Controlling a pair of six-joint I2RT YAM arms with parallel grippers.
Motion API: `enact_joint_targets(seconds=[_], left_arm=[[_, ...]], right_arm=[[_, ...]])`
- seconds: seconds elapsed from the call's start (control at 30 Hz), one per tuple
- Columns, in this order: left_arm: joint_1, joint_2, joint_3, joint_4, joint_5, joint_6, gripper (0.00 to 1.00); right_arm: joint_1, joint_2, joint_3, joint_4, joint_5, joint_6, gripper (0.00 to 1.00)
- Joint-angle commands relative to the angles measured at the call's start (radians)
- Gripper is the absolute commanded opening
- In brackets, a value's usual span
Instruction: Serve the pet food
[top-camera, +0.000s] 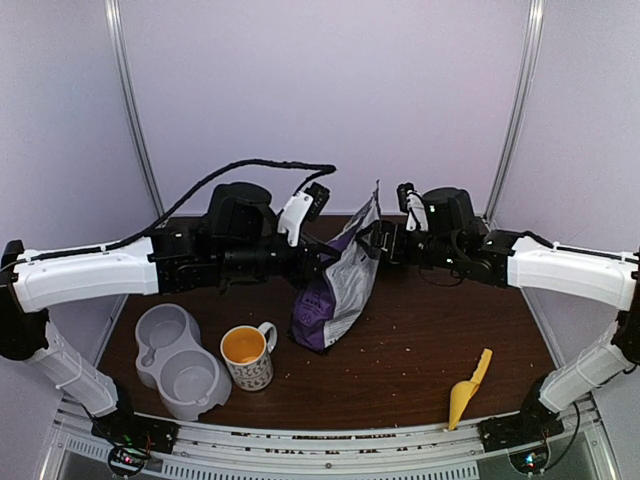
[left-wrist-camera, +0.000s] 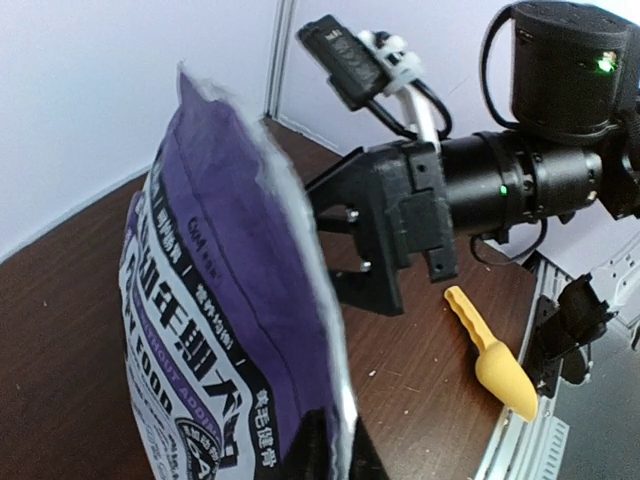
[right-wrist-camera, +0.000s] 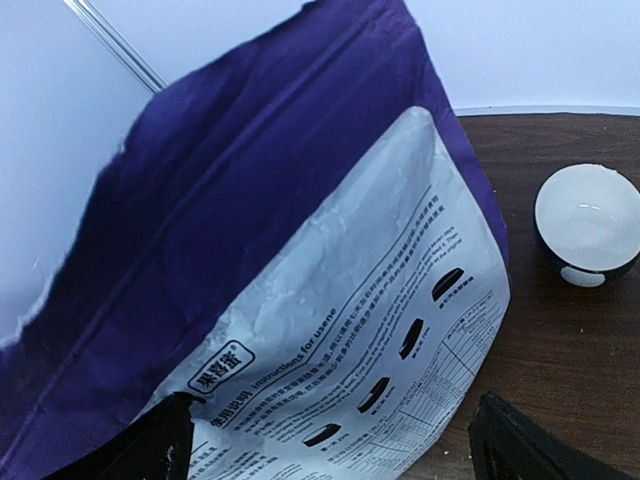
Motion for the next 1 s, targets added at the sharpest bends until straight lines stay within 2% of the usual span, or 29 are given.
enact_joint_targets(seconds=[0.0, 0.1, 0.13, 0.23, 0.37, 0.5, 0.57, 0.73, 0.8, 0.97], left_arm=[[-0.009, -0.021, 0.077, 0.133, 0.005, 0.037, 0.24], [-0.009, -0.064, 0.095, -0.025, -0.249, 0.035, 0.64], [-0.007, -0.091, 0.084, -0.061, -0.344, 0.026, 0.73], [-0.004, -0.193, 0.019, -0.107, -0.463, 0.041, 0.86], [0.070, -0.330, -0.029, -0.285, -0.549, -0.101, 0.89], [0.239, -0.500, -0.146, -0.476, -0.507, -0.286, 0.89], [0.353, -0.581, -0.213, -0.535, -0.423, -0.339, 0.92], [0.684, -0.667, -0.338, -0.693, -0.169, -0.327, 0.93], [0.800, -0.673, -0.380, -0.730, -0.146, -0.318, 0.91], [0.993, -0.719, -0.538, -0.705, -0.178, -0.351, 0.89]], right_arm=[[-0.003, 0.044, 0.043, 0.057, -0.038, 0.032, 0.97], [-0.003, 0.045, 0.037, 0.063, -0.024, 0.033, 0.97], [-0.003, 0.044, 0.033, 0.065, -0.018, 0.030, 0.97], [-0.003, 0.041, 0.026, 0.063, -0.003, 0.026, 0.97], [-0.003, 0.041, 0.015, 0.068, 0.006, 0.030, 0.97], [-0.003, 0.040, 0.000, 0.082, -0.002, 0.040, 0.97], [-0.003, 0.039, -0.003, 0.086, -0.005, 0.041, 0.97], [-0.003, 0.038, -0.007, 0.093, -0.007, 0.045, 0.97], [-0.003, 0.039, -0.007, 0.098, -0.009, 0.048, 0.97], [-0.003, 0.036, -0.010, 0.105, -0.009, 0.051, 0.97]])
